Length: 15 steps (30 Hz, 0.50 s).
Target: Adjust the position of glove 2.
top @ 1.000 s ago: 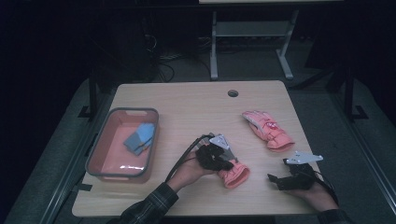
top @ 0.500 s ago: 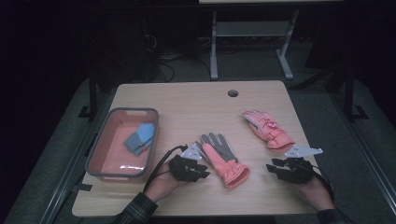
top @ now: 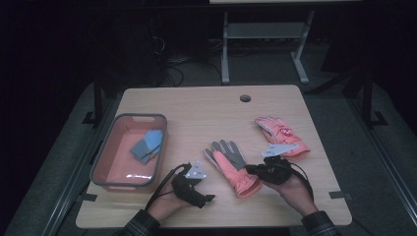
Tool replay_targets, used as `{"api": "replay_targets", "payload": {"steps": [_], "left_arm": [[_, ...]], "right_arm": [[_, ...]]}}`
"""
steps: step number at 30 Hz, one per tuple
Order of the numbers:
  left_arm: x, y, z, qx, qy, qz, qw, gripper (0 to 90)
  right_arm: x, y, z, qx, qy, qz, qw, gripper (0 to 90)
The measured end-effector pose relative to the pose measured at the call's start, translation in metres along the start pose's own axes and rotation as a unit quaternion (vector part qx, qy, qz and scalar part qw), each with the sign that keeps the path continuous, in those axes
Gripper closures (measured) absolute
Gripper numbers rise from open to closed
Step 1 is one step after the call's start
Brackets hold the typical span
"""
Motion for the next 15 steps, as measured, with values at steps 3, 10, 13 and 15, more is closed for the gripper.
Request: {"api": "replay_targets", "payload": {"steps": [3, 10, 13, 15], "left_arm": [[0.000, -0.001, -0.001, -0.001, -0.008, 0.005, 1.0000, 13.5], [0.005, -0.001, -0.005, -0.030, -0.011, 0.001, 0.9995, 12.5], [0.005, -0.001, -0.007, -0.039, -0.008, 0.001, 0.9992, 12.6], [0.005, -0.001, -0.007, -0.038, -0.009, 0.002, 0.9992, 12.6]], "right_arm": [[0.003, -0.014, 0.001, 0.022, 0.011, 0.000, 0.9997, 89.9], [-0.001, -0.008, -0.011, 0.043, 0.013, -0.005, 0.9990, 89.9], [-0.006, 0.001, -0.018, 0.043, 0.006, -0.010, 0.9990, 89.9], [-0.008, 0.008, -0.024, 0.042, 0.005, -0.012, 0.9990, 89.8]]}}
Point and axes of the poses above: each handheld gripper's, and its own axes: y roughly backward along the jaws, z roughly out of its top, x roughly to its left, the point moved 4 cm from there along -y, roughly forward along the jaws, and after that the axes turned 4 degrees about z, right-handed, at the moved point
